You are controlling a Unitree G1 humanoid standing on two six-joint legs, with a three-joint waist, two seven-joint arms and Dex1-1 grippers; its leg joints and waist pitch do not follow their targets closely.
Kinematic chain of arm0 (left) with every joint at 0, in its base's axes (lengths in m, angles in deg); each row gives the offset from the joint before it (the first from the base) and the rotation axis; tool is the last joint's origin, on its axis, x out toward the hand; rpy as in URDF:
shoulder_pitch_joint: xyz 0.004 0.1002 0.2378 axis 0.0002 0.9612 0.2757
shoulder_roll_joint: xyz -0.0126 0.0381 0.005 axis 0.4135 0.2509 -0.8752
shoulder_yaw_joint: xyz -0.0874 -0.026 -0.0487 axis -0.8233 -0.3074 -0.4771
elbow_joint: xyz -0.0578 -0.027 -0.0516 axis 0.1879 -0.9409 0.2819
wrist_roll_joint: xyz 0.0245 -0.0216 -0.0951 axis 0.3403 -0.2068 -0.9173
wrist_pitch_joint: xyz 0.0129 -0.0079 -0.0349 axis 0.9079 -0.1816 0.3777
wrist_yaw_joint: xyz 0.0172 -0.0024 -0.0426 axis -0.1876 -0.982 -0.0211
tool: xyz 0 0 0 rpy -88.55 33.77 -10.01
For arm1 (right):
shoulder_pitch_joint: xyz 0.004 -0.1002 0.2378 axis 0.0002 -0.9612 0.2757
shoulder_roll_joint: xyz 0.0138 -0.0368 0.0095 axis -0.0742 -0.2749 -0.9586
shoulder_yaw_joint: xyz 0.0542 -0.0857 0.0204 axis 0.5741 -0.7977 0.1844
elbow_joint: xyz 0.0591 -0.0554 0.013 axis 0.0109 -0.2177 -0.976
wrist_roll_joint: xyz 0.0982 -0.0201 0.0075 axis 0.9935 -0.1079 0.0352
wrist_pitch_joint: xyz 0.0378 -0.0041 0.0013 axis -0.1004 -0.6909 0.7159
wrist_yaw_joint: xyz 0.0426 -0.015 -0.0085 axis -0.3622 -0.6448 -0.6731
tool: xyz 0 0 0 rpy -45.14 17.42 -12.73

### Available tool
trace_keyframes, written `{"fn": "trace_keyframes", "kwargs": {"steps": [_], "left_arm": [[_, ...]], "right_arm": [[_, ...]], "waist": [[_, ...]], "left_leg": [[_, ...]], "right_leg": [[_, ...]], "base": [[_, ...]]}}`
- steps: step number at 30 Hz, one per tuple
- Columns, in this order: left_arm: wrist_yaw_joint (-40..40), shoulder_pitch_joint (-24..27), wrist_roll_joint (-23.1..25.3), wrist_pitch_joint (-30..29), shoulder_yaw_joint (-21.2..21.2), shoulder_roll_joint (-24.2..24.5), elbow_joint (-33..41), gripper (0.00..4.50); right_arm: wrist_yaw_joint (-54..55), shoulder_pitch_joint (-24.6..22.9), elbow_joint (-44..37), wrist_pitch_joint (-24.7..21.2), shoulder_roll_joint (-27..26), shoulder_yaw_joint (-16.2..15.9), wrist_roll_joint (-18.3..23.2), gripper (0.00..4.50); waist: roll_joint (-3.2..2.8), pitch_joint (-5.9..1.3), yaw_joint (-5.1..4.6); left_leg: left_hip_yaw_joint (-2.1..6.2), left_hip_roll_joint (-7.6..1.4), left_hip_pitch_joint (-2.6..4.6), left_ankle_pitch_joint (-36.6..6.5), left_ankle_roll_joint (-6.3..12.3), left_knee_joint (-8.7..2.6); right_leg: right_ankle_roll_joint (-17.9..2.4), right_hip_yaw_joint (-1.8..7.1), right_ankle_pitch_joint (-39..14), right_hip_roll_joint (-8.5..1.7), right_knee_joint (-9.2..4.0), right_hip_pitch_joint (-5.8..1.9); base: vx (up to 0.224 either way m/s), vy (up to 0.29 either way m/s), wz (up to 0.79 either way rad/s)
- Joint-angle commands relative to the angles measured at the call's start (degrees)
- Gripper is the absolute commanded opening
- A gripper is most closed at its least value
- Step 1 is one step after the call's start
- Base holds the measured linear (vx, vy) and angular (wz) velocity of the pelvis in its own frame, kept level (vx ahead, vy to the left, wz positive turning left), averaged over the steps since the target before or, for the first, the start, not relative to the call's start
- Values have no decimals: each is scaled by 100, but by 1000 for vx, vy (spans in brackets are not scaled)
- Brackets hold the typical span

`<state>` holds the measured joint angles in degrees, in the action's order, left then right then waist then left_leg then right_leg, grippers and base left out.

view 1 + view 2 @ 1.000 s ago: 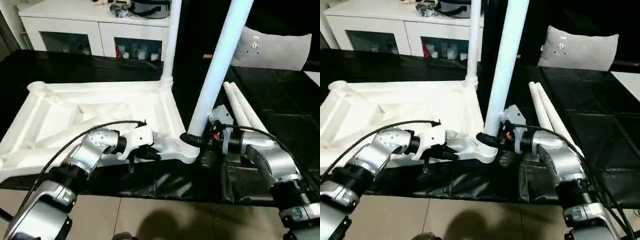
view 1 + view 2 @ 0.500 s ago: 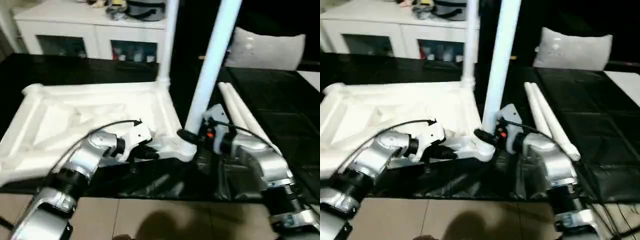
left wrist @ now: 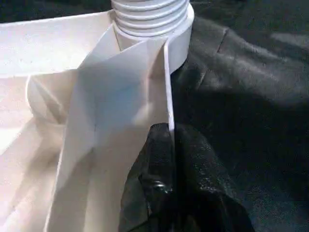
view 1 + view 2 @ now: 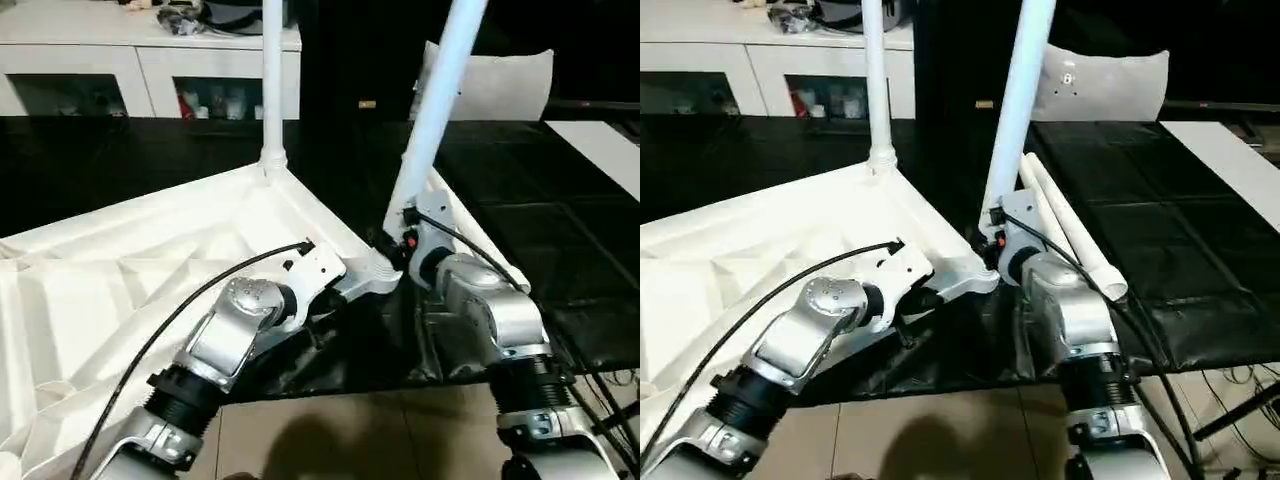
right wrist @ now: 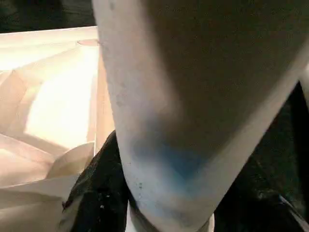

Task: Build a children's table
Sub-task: Rotate leg to tighten

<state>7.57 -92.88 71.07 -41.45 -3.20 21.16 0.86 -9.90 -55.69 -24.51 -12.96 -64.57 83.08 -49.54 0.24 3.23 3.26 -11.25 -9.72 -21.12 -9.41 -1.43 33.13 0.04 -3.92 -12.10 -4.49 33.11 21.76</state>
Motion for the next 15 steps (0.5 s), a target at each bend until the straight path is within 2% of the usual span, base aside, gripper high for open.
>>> {"fn": "trace_keyframes", "kwargs": {"steps": [1,2,3,4,10,11,13,15], "left_arm": [[8,-122,129,166,38,70,343,0],[22,-119,125,153,13,110,368,0],[32,-122,116,152,-6,131,371,0],[37,-125,105,155,-12,149,372,0],[160,-163,-44,375,-124,408,249,0],[169,-189,-112,432,-204,433,182,0],[214,-244,-162,568,-291,522,29,0],[281,-261,-161,658,-295,609,-61,0]], "right_arm": [[-24,-132,453,-232,-61,-132,4,187],[-60,-114,503,-163,-57,-131,26,222],[-85,-96,559,-81,-47,-132,31,222],[-87,-87,587,-49,-48,-120,34,260],[-323,-77,658,244,36,-62,58,307],[-438,-86,610,311,121,-95,45,313],[-897,-127,470,515,297,-142,152,322],[-1203,-174,348,560,457,-181,217,350]], "waist": [[-11,-265,-10],[-18,-280,-3],[-19,-277,-6],[-18,-275,-2],[-7,-308,36],[11,-308,40],[5,-331,64],[25,-346,77]], "left_leg": [[306,-358,190,-2978,-486,-530],[302,-364,184,-2884,-485,-531],[294,-363,179,-2836,-476,-532],[285,-363,177,-2780,-469,-529],[239,-377,162,-2352,-372,-509],[228,-374,158,-2295,-344,-504],[204,-376,158,-2151,-317,-484],[202,-376,109,-1907,-237,-482]], "right_leg": [[-614,272,-2538,-485,-520,-12],[-646,279,-2421,-489,-497,-23],[-667,284,-2365,-486,-496,-27],[-698,286,-2312,-486,-492,-30],[-820,308,-1934,-481,-445,-50],[-828,303,-1932,-473,-439,-52],[-856,312,-1778,-475,-435,-55],[-914,309,-1508,-465,-390,-103]], "base": [[0,0,0],[0,0,0],[0,0,0],[0,0,0],[0,0,0],[0,0,0],[0,0,0],[0,0,0]]}}
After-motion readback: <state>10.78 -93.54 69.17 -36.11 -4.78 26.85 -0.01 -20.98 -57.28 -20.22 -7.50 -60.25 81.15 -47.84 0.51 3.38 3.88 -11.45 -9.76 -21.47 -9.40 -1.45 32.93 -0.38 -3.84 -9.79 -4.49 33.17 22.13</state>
